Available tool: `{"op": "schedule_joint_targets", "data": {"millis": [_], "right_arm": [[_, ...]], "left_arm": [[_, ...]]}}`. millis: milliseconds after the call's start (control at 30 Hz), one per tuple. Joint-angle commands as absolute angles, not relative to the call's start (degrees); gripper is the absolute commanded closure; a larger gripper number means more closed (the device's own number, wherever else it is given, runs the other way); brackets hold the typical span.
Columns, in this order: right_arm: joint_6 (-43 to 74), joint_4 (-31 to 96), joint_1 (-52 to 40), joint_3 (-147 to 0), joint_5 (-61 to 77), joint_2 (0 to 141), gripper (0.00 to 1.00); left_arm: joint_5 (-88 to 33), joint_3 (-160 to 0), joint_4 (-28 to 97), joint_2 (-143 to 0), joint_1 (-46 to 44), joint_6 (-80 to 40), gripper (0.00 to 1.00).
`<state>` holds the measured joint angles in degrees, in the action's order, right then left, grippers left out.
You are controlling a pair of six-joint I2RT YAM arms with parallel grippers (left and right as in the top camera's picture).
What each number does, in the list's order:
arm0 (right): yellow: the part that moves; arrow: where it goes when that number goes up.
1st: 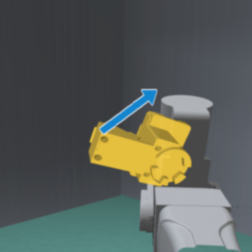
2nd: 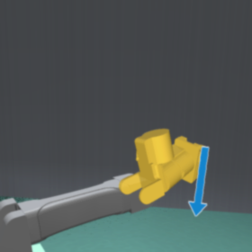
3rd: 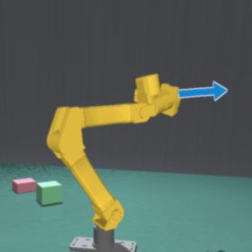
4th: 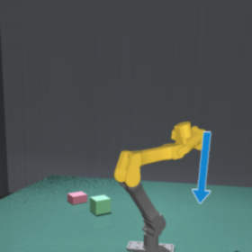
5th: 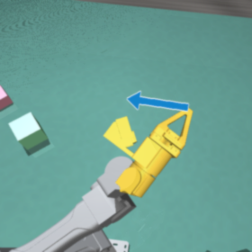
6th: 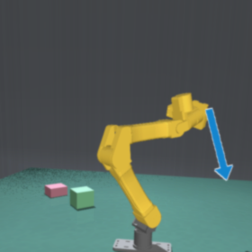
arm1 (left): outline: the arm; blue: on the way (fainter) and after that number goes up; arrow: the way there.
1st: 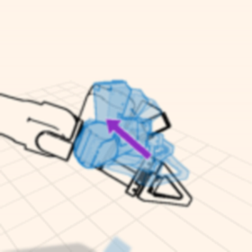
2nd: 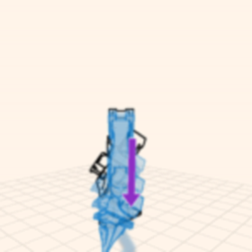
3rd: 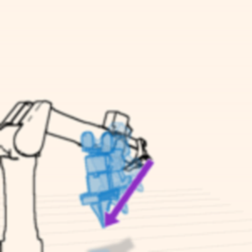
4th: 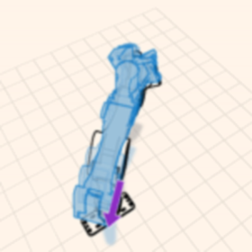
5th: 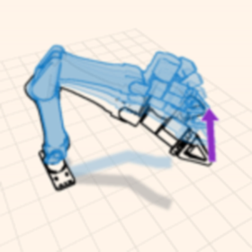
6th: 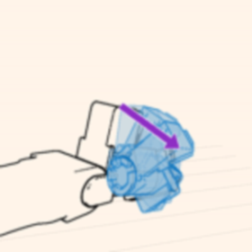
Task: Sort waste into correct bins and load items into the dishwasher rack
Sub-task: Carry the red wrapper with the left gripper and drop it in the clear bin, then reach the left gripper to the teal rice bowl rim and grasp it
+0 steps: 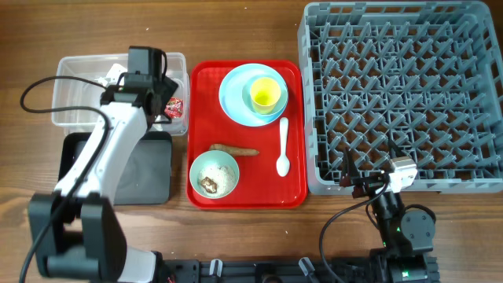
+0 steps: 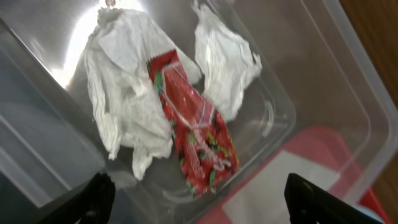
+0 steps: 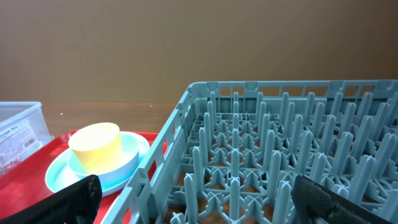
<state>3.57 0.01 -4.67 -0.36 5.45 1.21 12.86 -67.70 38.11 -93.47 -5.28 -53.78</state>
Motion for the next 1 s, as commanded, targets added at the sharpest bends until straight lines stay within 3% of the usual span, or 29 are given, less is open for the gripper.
{"op": "schedule_joint_targets", "data": {"millis": [0,100,267,400,533,567,600,967], "right_arm": [[3.2,-0.3,-4.4,-0.3,4.9,0.8,0.0],[3.1,-0.3,-4.4,-0.3,4.9,0.8,0.0],[3.1,-0.3,-4.4,-0.3,4.9,0.8,0.0],[3.1,-0.3,-4.4,-0.3,4.9,0.8,0.0],[3.1,-0.3,-4.4,-0.3,4.9,0.8,0.0],[3.2,-0.3,-4.4,-0.3,4.9,0.8,0.0],[3.1,-0.3,-4.4,-0.3,4.9,0.8,0.0],[3.2,-0.3,-4.4,-0.3,4.9,0.8,0.0]], "left_arm": [[-0.8,-67.5,47.2,-87.0,-5.0,-47.9,0.16],[-5.9,-67.5,53.5,-84.6,-5.0,-42.2,0.25],[-12.8,-67.5,58.3,-84.0,-5.0,-34.2,0.29],[-13.1,-67.5,62.7,-84.0,-7.1,-32.3,0.42],[-13.0,-67.5,64.9,-84.0,-12.3,-30.0,0.7],[-13.0,-67.5,65.0,-84.0,-14.1,-30.0,0.89],[-13.0,-67.4,65.0,-84.0,-16.4,-30.2,0.96],[-8.9,-67.4,64.1,-84.2,-39.4,-37.0,0.95]]}}
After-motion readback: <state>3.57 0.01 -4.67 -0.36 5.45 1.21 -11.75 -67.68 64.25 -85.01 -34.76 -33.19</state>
